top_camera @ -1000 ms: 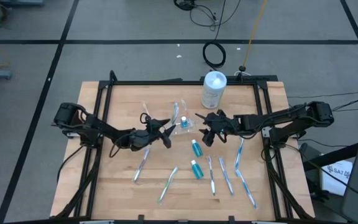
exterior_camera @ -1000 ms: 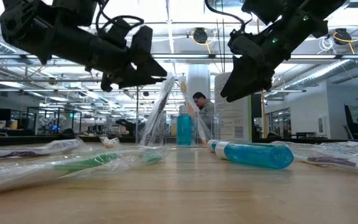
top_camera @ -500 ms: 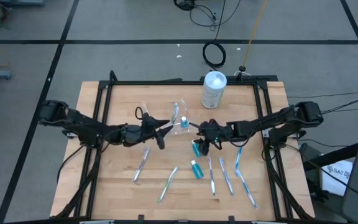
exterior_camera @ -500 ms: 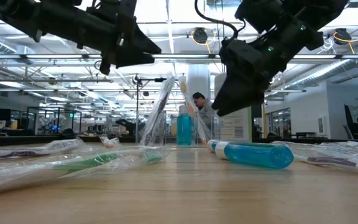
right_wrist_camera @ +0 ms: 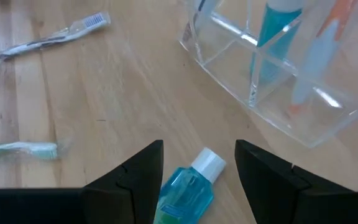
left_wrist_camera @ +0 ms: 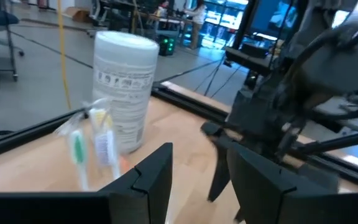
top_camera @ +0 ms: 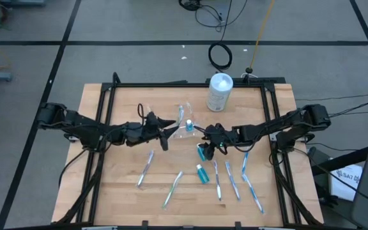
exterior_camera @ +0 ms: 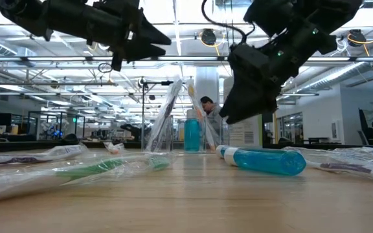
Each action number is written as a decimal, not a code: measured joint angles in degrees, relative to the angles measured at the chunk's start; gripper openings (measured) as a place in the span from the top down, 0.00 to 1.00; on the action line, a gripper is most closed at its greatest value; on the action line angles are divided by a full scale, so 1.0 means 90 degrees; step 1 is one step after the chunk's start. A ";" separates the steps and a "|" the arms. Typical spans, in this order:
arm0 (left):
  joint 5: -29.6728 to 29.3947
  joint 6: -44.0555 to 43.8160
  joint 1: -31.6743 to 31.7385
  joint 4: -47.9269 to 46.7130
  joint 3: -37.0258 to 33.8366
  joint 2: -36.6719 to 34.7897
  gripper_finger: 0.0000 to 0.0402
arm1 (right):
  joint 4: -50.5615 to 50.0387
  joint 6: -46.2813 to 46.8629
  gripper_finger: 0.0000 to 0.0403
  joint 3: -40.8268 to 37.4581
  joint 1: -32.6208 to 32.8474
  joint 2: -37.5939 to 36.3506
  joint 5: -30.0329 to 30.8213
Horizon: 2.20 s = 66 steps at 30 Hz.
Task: Pick & Place toothbrushing station
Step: Put the top blue mouthwash into the transparent organizer
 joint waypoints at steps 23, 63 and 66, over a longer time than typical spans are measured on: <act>0.0561 0.0699 0.0091 -0.1376 0.0721 0.0000 0.61 | 0.0459 0.0228 0.52 -0.0005 -0.0104 0.1253 0.0131; 0.0558 0.0329 -0.0038 -0.2049 0.0723 -0.0175 0.61 | 0.3284 -0.1358 0.76 -0.0011 -0.0042 0.0856 -0.0226; 0.0529 0.0355 -0.0099 -0.2175 0.0725 -0.0370 0.61 | 0.3998 -0.1764 0.76 -0.0012 -0.0072 0.0858 -0.0155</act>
